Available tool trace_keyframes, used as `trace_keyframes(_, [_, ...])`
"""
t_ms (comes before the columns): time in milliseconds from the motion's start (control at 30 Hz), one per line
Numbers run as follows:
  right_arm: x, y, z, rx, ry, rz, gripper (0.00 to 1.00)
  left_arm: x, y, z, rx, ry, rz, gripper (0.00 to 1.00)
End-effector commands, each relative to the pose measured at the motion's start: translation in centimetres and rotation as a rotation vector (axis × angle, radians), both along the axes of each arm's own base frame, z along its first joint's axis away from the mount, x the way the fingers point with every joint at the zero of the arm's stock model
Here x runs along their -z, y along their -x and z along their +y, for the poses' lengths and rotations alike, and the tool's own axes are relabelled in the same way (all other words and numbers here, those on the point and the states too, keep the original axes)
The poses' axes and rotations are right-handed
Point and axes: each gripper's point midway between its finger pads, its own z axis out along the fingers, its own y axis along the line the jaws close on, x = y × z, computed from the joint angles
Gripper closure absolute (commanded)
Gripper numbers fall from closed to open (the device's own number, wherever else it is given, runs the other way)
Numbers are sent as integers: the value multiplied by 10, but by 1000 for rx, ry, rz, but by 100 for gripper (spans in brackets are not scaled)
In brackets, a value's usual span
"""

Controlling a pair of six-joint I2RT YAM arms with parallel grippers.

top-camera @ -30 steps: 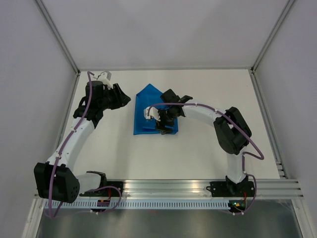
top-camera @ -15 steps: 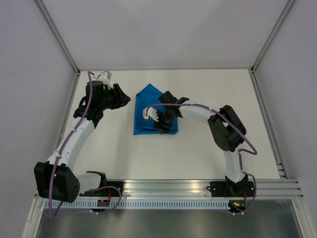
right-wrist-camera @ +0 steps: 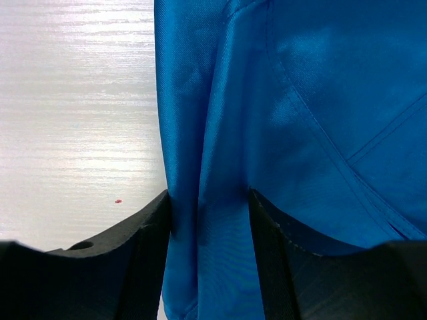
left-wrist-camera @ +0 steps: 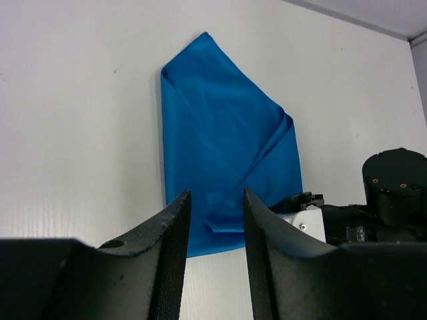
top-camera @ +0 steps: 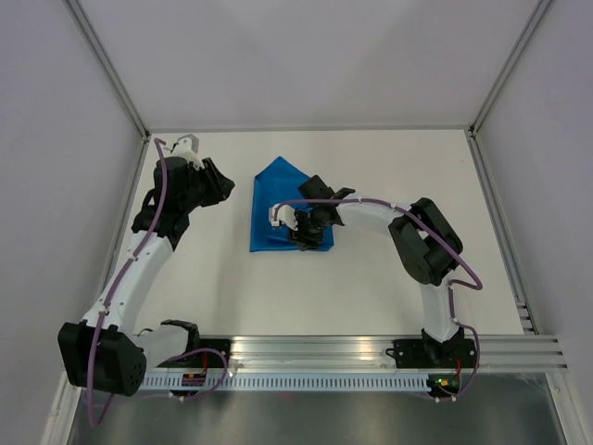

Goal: Fold the napkin, place the utensils inside, and roll it up
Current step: Roll the napkin with the utensil

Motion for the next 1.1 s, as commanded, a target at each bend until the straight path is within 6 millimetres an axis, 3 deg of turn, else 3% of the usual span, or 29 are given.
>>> trace_keyframes(0, [20,3,-10,12,85,0,45,-33,-1,6,-39,-7,-127,58])
trace_keyframes(333, [37,3,-22,33,207,59,59,-81,18,1,-16,-13,-316,62])
trace_keyframes(533, [47,13,-31,24,253,110,69,-104,33,-28,99,-72,-432,69])
trace_keyframes(667, [50,18,-33,1,266,159,74,-105,45,-58,191,-167,-482,75])
trace_keyframes(800, [50,28,-34,-17,272,235,77,-98,53,-75,262,-219,-514,81])
trace_keyframes(1067, [44,26,-38,-38,249,360,81,-92,78,-118,430,-366,-614,96])
